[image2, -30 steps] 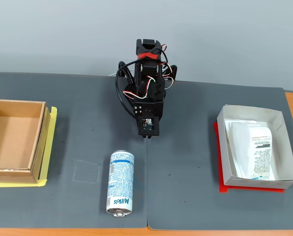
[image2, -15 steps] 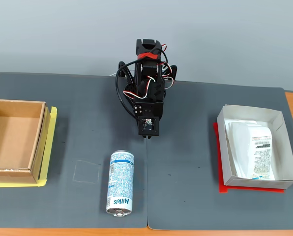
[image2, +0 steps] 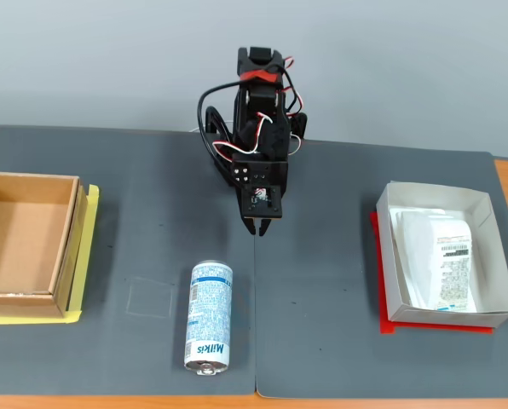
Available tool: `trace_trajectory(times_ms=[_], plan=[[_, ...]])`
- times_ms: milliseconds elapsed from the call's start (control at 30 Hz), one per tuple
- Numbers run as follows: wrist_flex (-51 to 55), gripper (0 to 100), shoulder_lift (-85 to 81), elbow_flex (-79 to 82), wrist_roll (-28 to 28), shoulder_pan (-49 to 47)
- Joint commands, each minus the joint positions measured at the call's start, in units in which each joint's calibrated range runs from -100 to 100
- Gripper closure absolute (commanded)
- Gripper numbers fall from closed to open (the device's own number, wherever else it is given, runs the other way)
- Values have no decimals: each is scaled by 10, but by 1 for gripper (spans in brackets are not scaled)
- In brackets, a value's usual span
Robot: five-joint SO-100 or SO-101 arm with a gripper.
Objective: Pick the can and put it in the brown box
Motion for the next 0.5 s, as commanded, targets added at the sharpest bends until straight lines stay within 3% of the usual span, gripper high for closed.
trace_trajectory(times_ms=[0,200,467], plan=[[-33,97,95,-113,2,17],[-42,97,239,-248,8,52],[-46,97,403,-389,76,59]])
